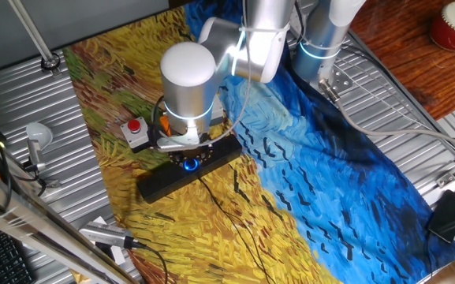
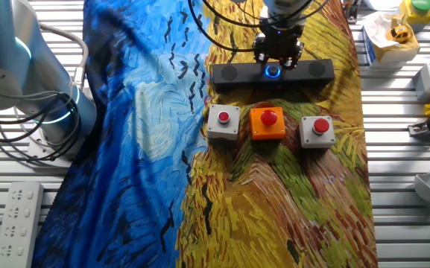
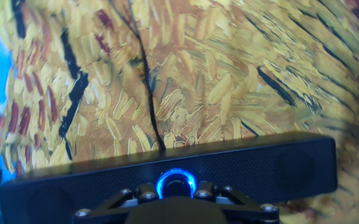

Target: Turn the knob to decrease the volume of the speaker

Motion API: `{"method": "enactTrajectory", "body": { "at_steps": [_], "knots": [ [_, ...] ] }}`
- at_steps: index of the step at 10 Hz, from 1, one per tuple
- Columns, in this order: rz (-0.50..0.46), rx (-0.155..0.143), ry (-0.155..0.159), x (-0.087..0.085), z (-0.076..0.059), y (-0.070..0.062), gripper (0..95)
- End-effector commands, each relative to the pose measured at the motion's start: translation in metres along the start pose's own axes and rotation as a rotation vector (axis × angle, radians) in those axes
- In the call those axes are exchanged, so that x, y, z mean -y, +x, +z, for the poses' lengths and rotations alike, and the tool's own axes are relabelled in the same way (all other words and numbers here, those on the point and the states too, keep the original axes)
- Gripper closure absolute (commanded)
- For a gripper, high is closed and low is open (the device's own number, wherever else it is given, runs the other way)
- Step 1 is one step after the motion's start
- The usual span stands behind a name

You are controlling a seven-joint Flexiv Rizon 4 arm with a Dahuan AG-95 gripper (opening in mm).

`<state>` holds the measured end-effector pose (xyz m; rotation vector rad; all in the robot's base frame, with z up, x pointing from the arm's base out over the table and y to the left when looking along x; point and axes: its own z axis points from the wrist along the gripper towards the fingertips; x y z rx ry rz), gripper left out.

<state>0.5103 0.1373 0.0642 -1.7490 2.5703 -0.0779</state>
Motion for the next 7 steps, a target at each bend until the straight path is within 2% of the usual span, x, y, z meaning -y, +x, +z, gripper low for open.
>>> {"method": "enactTrajectory", "body": {
  "at_steps": [1, 3, 7],
  "knots": [
    [0.069, 0.003, 0.001, 0.0005, 0.0001, 0.0001, 57.0],
    [0.174, 0.009, -0.001, 0.0007, 0.0004, 0.0002, 57.0],
    [0.31, 0.015, -0.005, 0.0008, 0.0009, 0.0003, 57.0]
  ]
}}
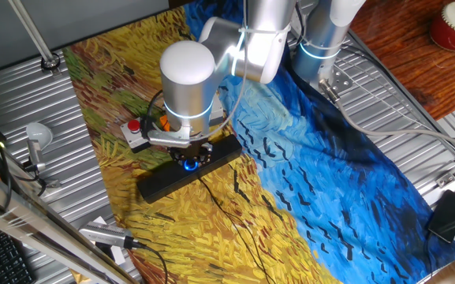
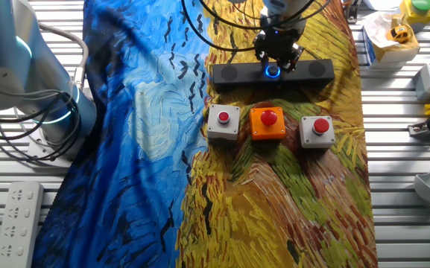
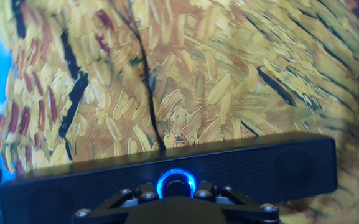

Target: Turn the knob to decrease the volume of the speaker

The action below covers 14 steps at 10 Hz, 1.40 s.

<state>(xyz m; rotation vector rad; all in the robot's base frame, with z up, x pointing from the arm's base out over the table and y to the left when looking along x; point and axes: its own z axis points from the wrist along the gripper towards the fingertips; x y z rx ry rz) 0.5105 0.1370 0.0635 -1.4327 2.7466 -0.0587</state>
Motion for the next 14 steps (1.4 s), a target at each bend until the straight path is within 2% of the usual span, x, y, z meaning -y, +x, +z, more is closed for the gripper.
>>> {"method": "enactTrajectory", "body": {
  "at_steps": [1, 9, 14],
  "knots": [
    [0.123, 0.014, -0.009, 0.0006, 0.0006, 0.0, 57.0],
    [0.272, 0.015, -0.015, 0.0008, 0.0008, 0.0, 57.0],
    [0.325, 0.014, -0.019, 0.0009, 0.0008, 0.0, 57.0]
  ]
}}
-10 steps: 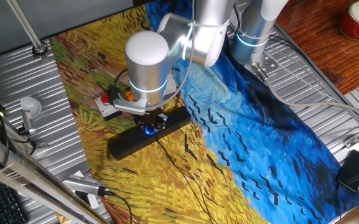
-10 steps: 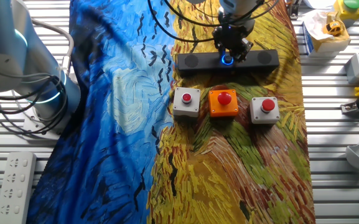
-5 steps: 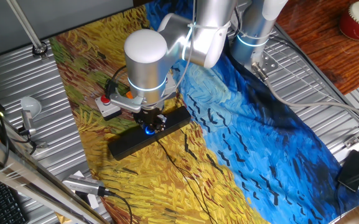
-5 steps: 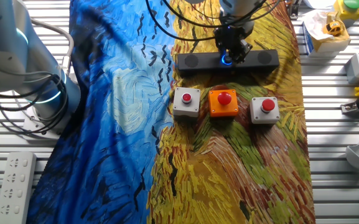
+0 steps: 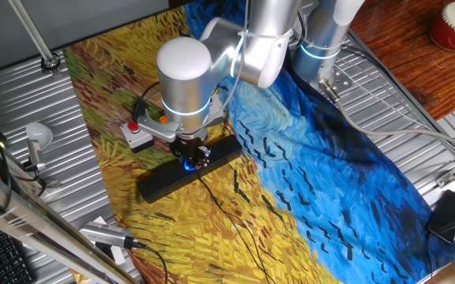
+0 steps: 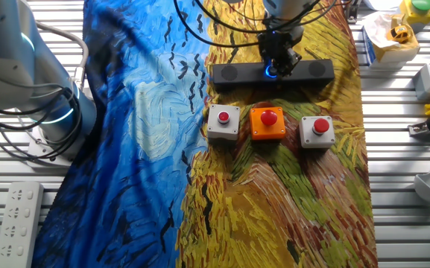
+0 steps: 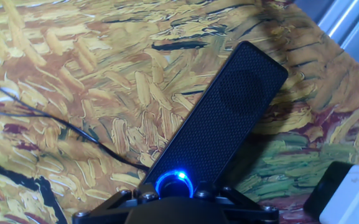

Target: Turn the knob to decrease the volume of the speaker

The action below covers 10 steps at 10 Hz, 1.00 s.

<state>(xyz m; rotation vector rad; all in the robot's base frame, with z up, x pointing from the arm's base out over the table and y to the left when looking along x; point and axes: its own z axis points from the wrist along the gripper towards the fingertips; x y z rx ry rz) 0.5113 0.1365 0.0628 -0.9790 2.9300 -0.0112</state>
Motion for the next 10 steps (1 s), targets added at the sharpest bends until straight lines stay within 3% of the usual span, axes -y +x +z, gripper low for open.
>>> {"method": "enactTrajectory", "body": {
  "at_steps": [1, 8, 9, 10],
  "knots": [
    [0.014, 0.001, -0.001, -0.0001, 0.0, 0.0001, 57.0],
    [0.088, 0.003, -0.009, 0.0, 0.0001, -0.0003, 57.0],
    [0.089, 0.003, -0.009, 0.0, 0.0002, -0.0004, 76.0],
    [0.093, 0.002, -0.01, 0.0, 0.0001, -0.0004, 76.0]
  ]
}}
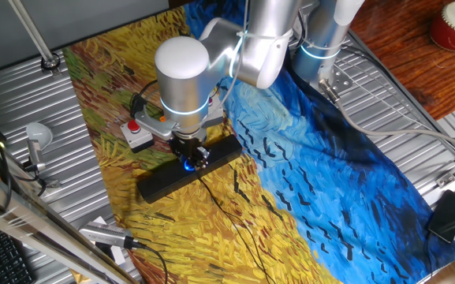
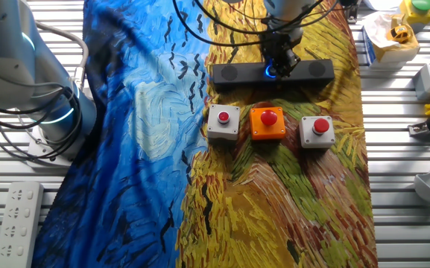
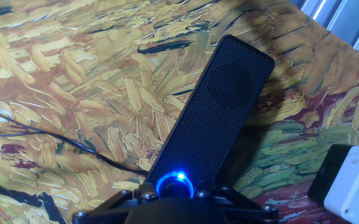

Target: Turn the knob to decrease the volume of the speaker

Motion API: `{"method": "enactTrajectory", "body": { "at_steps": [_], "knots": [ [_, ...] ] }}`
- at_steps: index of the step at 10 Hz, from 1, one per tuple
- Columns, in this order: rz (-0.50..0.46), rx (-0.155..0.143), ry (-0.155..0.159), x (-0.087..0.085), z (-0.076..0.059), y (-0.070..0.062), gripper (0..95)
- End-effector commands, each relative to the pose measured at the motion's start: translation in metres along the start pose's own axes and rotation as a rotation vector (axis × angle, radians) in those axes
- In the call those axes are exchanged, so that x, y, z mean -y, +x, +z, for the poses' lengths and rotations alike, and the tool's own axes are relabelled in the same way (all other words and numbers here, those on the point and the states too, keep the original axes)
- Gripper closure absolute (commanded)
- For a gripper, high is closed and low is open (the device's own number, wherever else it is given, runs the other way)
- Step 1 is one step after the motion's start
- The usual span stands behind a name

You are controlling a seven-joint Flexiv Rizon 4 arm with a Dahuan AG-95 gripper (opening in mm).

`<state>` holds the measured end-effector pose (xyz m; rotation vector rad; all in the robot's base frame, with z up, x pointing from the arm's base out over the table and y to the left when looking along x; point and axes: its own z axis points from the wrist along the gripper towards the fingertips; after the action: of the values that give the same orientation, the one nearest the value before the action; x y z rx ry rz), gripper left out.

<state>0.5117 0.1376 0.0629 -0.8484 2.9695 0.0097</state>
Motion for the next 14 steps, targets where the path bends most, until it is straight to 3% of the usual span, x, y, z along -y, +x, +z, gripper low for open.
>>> {"method": "enactTrajectory", "body": {
  "at_steps": [1, 2, 3, 14],
  "knots": [
    [0.008, -0.002, -0.006, 0.0006, -0.0002, 0.0005, 76.0],
    [0.008, -0.002, -0.01, 0.0005, -0.0006, 0.0004, 76.0],
    [0.005, -0.003, -0.006, 0.0005, -0.0006, 0.0004, 95.0],
    [-0.084, -0.011, -0.009, 0.0002, -0.0009, 0.0003, 95.0]
  ]
}}
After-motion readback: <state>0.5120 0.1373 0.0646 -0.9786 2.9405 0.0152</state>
